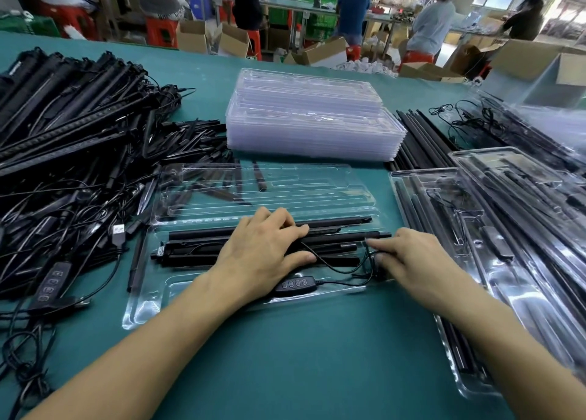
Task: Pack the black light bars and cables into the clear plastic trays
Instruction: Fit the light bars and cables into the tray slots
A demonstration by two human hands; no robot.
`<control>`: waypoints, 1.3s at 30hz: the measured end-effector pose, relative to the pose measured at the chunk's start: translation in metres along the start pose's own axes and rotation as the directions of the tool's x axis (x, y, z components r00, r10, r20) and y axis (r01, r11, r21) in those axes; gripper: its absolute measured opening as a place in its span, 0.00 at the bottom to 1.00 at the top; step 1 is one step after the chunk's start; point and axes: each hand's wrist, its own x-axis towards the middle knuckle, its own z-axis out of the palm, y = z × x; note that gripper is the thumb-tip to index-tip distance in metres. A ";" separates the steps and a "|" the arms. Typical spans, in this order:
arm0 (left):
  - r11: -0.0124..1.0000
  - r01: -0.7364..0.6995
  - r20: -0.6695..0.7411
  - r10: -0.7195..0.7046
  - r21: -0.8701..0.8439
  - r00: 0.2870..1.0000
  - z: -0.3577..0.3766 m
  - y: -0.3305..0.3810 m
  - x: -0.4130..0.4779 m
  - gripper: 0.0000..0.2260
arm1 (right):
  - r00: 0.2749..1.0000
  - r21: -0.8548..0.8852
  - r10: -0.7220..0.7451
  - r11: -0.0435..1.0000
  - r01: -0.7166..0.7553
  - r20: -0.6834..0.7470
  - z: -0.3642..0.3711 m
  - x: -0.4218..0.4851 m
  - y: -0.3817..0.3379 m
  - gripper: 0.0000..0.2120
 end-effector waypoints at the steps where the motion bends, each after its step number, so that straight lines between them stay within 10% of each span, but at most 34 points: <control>1: 1.000 -0.009 -0.007 0.009 -0.016 1.000 0.000 0.000 0.000 0.29 | 1.000 -0.008 0.020 1.000 -0.020 0.001 0.003 0.002 0.000 0.18; 24: 0.995 -0.094 -0.024 0.094 0.017 0.995 0.000 0.002 0.002 0.20 | 0.999 -0.168 0.031 0.985 -0.034 -0.019 0.025 0.006 -0.012 0.21; 36: 0.967 -0.056 -0.009 0.056 -0.247 0.998 0.000 -0.004 0.001 0.16 | 0.999 0.327 0.050 0.944 -0.047 -0.001 0.009 -0.010 -0.008 0.28; 39: 0.986 -0.054 -0.041 0.048 -0.157 0.998 0.000 0.001 0.001 0.15 | 0.999 0.182 0.041 0.983 -0.037 -0.017 0.014 -0.011 -0.008 0.25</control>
